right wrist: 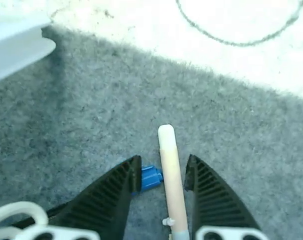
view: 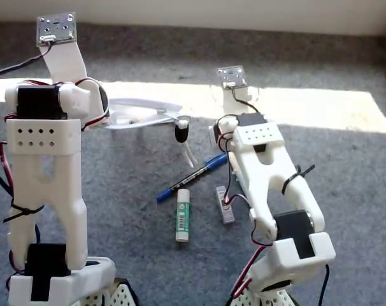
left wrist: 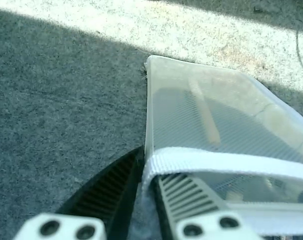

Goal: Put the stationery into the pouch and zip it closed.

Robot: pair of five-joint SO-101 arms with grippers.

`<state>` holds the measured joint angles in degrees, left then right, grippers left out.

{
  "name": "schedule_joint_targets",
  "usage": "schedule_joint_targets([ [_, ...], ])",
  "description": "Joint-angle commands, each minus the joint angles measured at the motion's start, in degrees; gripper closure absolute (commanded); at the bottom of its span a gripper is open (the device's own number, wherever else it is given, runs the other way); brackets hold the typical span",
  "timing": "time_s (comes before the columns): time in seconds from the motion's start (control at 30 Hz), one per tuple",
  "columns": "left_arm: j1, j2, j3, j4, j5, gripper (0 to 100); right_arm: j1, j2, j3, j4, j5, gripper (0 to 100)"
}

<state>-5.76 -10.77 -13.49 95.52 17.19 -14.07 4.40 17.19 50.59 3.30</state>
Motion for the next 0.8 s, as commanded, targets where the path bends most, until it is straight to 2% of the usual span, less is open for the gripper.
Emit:
schedule_joint_targets([
  [0.0, 0.7, 0.1, 0.0, -0.3, -0.4, 99, 1.1, 1.3, -5.1, 0.2, 0.7, 85.2],
  [0.47, 0.7, -0.3, 1.7, -0.4, -0.4, 99, 0.9, 6.9, -5.6, -0.1, 0.8, 85.2],
  [0.77, 0.7, -0.3, 1.7, -0.4, -0.4, 99, 1.1, 13.6, -11.4, 0.0, 0.8, 85.3],
])
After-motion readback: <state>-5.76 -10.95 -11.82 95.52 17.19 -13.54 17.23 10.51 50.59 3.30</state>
